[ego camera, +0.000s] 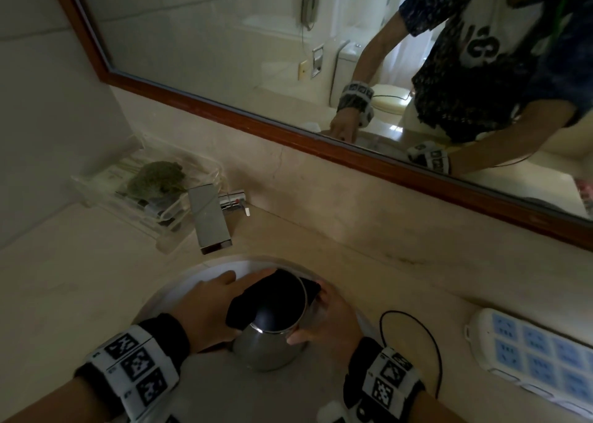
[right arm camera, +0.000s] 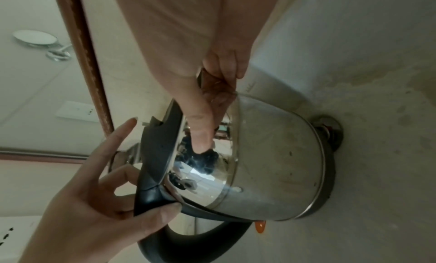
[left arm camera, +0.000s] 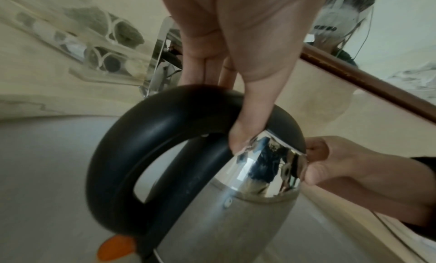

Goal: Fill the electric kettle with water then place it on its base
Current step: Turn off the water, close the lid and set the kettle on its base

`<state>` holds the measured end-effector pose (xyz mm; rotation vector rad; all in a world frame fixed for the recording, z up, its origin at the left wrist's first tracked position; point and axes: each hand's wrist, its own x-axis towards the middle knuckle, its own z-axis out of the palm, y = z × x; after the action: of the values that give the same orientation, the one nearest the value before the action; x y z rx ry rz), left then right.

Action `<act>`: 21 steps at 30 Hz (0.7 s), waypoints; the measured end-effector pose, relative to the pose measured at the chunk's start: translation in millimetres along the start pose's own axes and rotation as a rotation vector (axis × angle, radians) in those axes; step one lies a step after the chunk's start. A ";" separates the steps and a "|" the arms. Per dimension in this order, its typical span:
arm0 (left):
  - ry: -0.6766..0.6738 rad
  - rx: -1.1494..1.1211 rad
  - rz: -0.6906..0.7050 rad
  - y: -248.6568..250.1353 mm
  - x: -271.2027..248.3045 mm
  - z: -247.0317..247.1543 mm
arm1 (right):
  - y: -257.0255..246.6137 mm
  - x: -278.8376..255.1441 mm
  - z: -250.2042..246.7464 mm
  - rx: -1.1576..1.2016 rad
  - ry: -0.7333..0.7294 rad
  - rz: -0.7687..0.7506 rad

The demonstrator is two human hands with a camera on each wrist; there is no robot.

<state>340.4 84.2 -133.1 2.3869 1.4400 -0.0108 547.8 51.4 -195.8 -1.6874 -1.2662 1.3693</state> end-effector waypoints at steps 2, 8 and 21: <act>0.056 -0.054 0.031 6.2 -1.7 -11.2 | -12.3 -9.3 -10.7 0.002 0.004 -0.018; 0.113 -0.162 0.199 39.4 -14.0 -50.3 | -49.8 -56.8 -44.2 0.019 0.106 -0.057; 0.099 -0.149 0.608 153.6 -54.6 -119.6 | -113.6 -242.8 -95.0 -0.049 0.478 -0.125</act>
<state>425.2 8.7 34.1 2.6209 0.6694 0.3542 604.4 -124.8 20.1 -1.7951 -1.1067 0.7996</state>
